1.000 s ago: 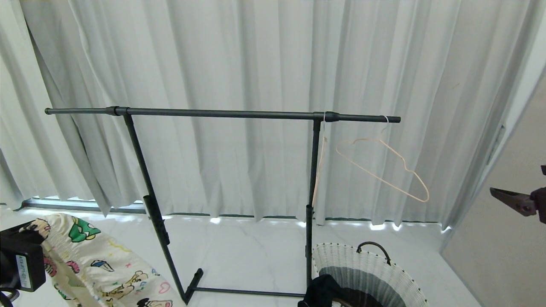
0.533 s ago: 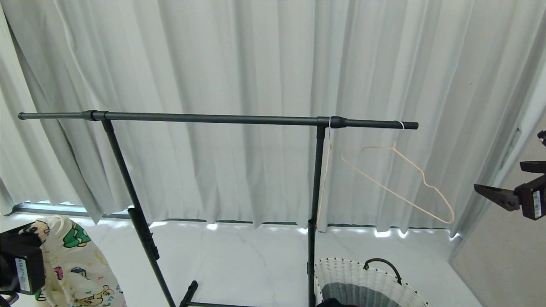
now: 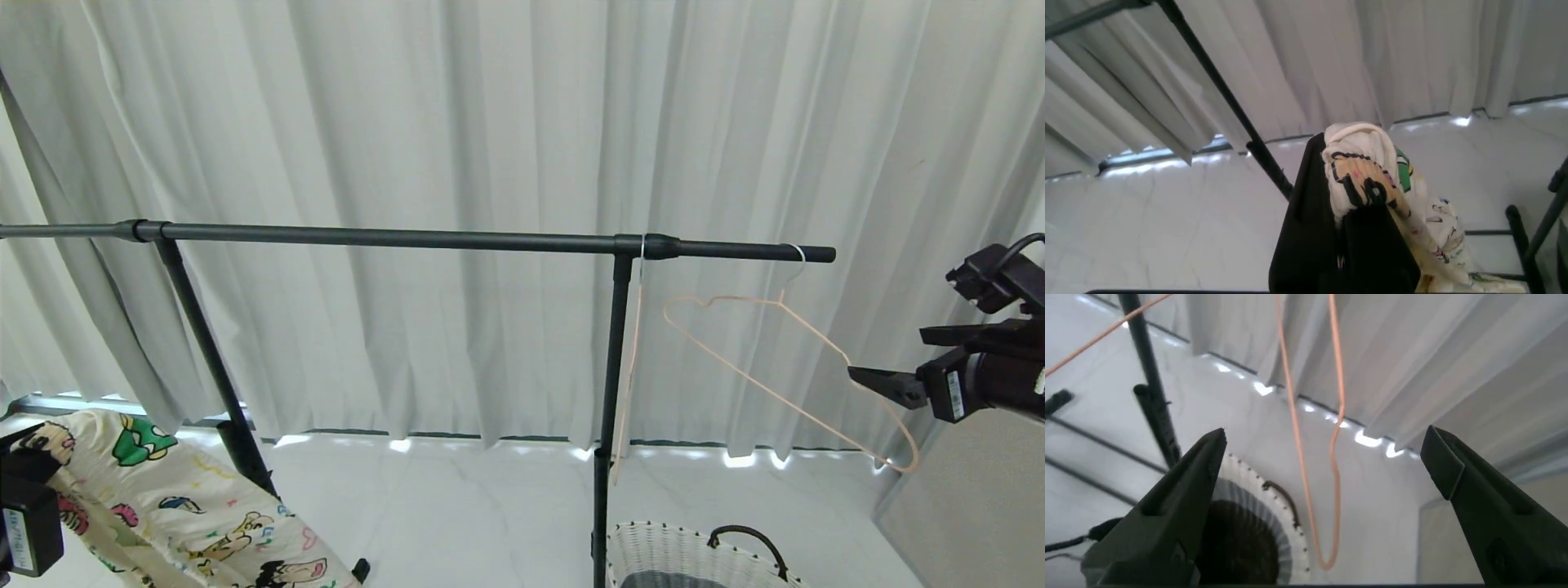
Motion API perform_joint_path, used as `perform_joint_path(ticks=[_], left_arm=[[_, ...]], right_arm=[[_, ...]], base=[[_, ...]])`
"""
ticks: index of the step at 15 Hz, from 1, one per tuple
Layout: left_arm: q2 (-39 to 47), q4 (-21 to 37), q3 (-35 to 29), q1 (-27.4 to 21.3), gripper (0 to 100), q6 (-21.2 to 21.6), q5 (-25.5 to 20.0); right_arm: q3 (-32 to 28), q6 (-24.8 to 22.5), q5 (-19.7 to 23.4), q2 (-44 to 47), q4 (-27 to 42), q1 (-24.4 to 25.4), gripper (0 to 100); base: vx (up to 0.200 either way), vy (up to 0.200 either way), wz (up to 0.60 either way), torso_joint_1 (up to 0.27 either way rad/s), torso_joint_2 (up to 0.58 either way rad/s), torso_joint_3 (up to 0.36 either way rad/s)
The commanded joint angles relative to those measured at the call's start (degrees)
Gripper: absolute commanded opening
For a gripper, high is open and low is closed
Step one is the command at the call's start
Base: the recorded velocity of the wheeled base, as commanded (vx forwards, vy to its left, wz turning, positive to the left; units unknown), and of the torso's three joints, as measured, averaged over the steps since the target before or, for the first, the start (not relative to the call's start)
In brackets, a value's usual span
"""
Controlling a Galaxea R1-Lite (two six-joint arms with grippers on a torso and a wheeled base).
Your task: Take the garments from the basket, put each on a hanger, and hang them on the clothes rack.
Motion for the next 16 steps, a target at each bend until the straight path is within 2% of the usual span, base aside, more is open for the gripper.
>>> perform_joint_path(ticks=[1, 4, 9, 12, 16], left_arm=[[-2.0, 0.0, 0.1, 0.0, 0, 0.0, 0.1], [-3.8, 0.0, 0.3, 0.0, 0, 2.8, 2.6], [-6.6, 0.0, 1.0, 0.0, 0, 2.5, 2.6], [-6.5, 0.0, 1.0, 0.0, 0, 2.6, 2.6], [-5.7, 0.0, 0.4, 0.0, 0, 3.0, 2.7]], right_arm=[[-0.9, 0.3, 0.8, 6.0, -0.1, 0.3, 100], [-4.2, 0.4, 0.7, 12.9, -0.2, -0.2, 100], [-12.1, 0.4, 1.0, 22.9, -0.1, -1.0, 100], [-15.7, 0.3, 5.9, 26.3, 0.0, -3.7, 100], [-16.3, 0.2, 9.6, 27.9, 0.0, -5.2, 100]], base=[[0.0, 0.0, 0.0, 0.0, 0.0, 0.0], [0.0, 0.0, 0.0, 0.0, 0.0, 0.0], [0.0, 0.0, 0.0, 0.0, 0.0, 0.0], [0.0, 0.0, 0.0, 0.0, 0.0, 0.0], [0.0, 0.0, 0.0, 0.0, 0.0, 0.0]])
